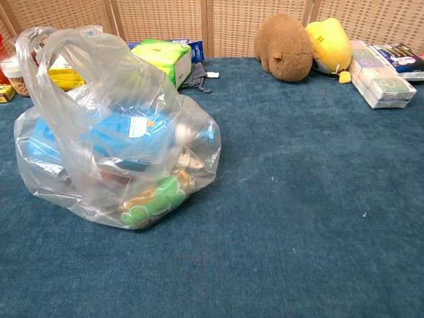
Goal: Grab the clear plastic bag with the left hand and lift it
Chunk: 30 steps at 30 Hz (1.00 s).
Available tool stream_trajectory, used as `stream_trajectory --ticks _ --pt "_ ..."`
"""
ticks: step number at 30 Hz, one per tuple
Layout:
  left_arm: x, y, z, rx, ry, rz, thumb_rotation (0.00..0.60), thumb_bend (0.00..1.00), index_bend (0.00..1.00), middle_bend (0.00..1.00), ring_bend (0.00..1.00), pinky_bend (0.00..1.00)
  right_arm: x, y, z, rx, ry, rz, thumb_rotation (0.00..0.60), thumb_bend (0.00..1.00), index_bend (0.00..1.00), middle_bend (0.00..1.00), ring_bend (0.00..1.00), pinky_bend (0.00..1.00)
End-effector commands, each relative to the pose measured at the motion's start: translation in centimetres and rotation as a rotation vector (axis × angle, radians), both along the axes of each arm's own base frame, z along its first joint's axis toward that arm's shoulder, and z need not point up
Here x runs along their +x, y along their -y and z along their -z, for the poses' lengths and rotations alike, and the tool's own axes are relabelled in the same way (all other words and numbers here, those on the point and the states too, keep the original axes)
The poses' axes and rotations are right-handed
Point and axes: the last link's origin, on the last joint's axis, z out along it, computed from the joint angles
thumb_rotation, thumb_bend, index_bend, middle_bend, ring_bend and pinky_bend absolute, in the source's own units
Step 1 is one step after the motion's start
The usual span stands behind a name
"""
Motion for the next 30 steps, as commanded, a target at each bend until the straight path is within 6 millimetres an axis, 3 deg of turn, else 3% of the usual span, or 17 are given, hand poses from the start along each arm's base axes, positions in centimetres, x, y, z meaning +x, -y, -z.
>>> stream_trajectory --ticks 1,6,20,30 --pt "0.1 -0.7 0.2 -0.052 0.121 -0.004 0.067 0.21 0.28 0.17 0.11 0.11 0.1 0.1 0.0 0.0 -0.003 -0.002 0.119 0.33 0.38 0.39 0.25 0.18" --pt "0.1 -2.5 0.0 -0.102 0.16 0.028 0.064 0.21 0.28 0.17 0.11 0.11 0.1 0.1 0.1 0.007 -0.002 0.002 0.116 0.33 0.38 0.39 0.25 0.18" --pt "1.2 -7.9 0.5 -0.352 0.478 0.029 0.063 0.22 0.21 0.17 0.11 0.14 -0.1 -0.2 -0.6 -0.019 -0.012 0.014 0.121 0.33 0.38 0.39 0.25 0.18" --pt "3.5 -11.4 1.9 -0.473 0.66 0.046 0.066 0.22 0.2 0.17 0.11 0.14 -0.1 -0.3 -0.9 -0.032 -0.02 0.023 0.118 0.33 0.38 0.39 0.25 0.18"
